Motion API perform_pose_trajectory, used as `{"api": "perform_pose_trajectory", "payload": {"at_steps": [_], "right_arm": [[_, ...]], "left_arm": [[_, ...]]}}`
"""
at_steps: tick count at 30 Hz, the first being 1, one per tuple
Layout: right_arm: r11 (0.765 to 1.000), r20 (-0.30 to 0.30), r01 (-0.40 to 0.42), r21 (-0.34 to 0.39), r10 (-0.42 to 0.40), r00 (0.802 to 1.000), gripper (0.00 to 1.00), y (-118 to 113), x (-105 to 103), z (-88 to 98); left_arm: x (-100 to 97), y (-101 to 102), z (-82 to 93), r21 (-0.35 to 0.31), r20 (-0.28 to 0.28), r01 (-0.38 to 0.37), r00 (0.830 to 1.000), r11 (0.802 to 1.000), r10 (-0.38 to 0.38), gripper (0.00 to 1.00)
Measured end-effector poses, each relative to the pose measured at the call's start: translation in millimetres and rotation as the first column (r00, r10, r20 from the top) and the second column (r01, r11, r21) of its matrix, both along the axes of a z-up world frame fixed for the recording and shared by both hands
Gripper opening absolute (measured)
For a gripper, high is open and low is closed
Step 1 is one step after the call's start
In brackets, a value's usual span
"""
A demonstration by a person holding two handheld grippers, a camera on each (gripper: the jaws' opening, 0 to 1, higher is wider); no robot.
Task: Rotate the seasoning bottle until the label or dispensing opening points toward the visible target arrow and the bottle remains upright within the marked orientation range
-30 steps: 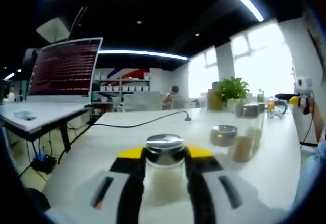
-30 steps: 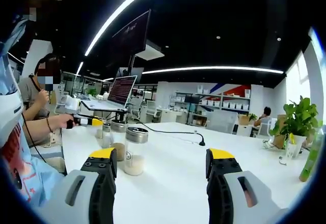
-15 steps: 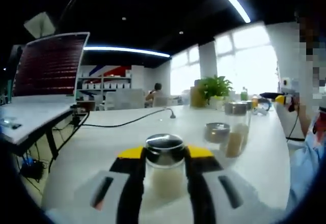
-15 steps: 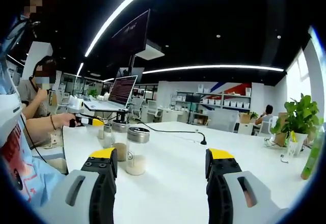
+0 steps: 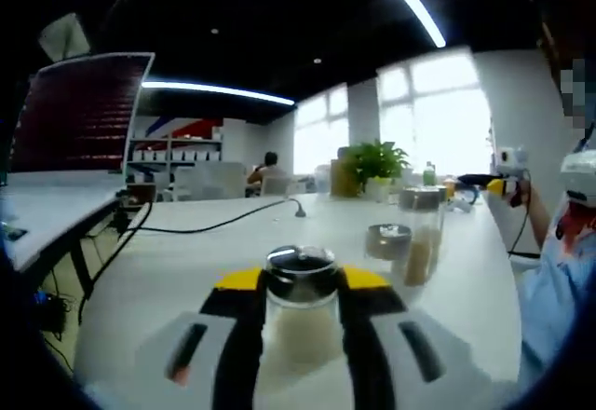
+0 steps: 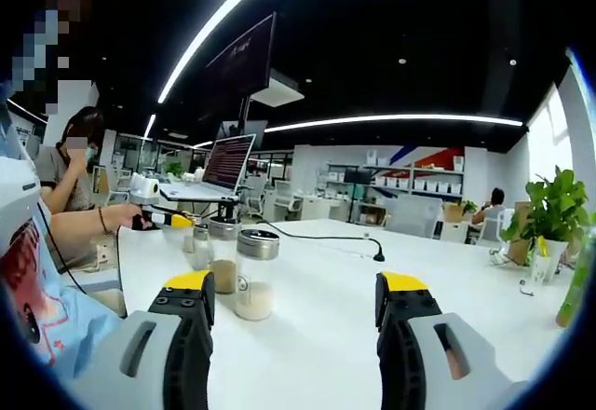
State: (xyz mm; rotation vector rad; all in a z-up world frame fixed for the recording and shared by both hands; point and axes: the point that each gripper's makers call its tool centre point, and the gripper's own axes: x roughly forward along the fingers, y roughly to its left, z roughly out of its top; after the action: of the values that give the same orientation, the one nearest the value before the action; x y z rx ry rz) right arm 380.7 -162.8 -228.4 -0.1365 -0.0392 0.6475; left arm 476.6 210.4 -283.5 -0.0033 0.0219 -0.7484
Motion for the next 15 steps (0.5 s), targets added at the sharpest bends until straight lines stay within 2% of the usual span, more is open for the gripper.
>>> {"api": "perform_pose_trajectory", "payload": {"at_steps": [6,12,15], "right_arm": [[1.000,-0.016,-0.005,0.003,0.005,1.000,0.72,1.8,2.7,-4.8],[0.998,-0.024,-0.013,0.055,0.015,1.000,0.67,3.1,5.5,-4.5],[0.998,-0.027,-0.021,0.058,0.022,0.999,0.65,4.3,5.1,-5.8]], "left_arm": [[-0.6,-0.4,0.2,-0.001,0.005,0.021,1.000,1.000,-0.021,0.32],[-0.6,-0.3,0.3,-0.001,0.003,0.023,1.000,1.000,-0.023,0.32],[-1.3,-0.6,0.3,-0.002,0.003,0.023,1.000,1.000,-0.023,0.32]]}}
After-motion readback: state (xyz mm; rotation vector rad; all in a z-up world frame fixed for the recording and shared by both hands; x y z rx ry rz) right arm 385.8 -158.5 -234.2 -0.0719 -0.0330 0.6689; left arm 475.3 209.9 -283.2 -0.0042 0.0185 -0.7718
